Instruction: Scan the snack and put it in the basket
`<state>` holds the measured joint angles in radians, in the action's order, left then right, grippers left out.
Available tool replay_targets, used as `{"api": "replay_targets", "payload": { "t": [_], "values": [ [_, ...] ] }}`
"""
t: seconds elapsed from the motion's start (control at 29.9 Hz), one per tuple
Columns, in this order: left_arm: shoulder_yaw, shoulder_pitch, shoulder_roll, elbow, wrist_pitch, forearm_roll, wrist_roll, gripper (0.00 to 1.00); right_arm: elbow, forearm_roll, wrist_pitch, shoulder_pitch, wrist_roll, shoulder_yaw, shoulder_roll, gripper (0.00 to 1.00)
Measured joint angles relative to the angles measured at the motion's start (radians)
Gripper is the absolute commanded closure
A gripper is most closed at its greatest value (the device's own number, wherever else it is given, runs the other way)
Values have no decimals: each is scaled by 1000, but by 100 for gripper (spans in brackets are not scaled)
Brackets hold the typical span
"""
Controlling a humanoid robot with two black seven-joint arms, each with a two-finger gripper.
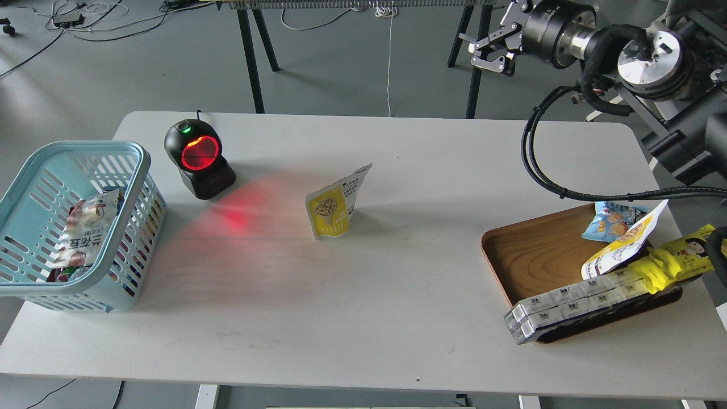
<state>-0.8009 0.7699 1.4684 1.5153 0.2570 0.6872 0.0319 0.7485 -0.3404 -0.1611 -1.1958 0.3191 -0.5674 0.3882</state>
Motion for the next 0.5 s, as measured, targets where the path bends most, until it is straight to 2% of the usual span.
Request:
{"api": "replay_targets", "payload": {
  "t": [0.33, 0.5],
  "values": [
    [8, 0, 29, 148, -8, 244, -2, 0, -6, 0, -43, 55, -4, -40, 3, 0],
    [37, -1, 18, 162, -8, 396, -3, 0, -5, 0, -67, 115, -32, -84, 3, 0]
  ]
}}
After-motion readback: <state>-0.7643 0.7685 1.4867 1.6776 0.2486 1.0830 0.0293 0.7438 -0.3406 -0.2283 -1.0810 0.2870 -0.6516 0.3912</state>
